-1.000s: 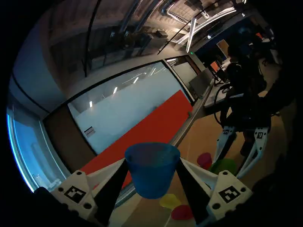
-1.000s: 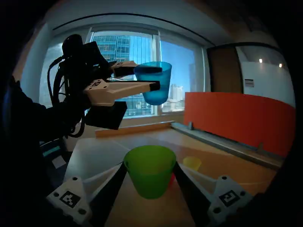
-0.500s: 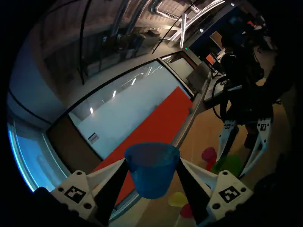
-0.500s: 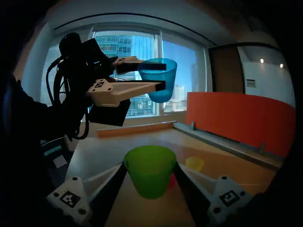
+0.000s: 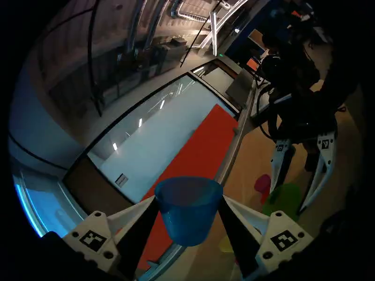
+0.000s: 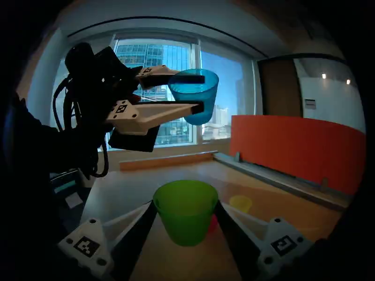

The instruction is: Pour water

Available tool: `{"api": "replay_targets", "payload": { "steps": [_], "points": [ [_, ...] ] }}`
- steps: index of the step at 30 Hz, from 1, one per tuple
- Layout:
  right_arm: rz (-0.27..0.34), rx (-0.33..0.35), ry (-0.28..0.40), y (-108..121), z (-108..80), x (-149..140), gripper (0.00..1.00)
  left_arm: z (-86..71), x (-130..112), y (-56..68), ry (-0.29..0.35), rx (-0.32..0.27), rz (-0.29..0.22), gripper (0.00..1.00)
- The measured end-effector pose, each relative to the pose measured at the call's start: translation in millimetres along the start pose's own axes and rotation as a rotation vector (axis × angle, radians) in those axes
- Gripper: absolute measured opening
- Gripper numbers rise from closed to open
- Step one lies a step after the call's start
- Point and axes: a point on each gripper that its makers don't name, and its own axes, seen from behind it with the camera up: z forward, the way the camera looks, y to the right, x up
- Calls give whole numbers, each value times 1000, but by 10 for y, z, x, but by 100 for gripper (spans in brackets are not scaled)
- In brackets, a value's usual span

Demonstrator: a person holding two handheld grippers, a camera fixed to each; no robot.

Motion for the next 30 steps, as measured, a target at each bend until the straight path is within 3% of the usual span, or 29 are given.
{"api": "replay_targets", "payload": {
  "steps": [8,30],
  "points": [
    [-1,-7,-1,40,-1,-14,91,7,65,-10,17,16,64,85],
    [-4,-5,-1,66,22,-13,90,-10,132,-26,26,29,163,84]
  ]
}}
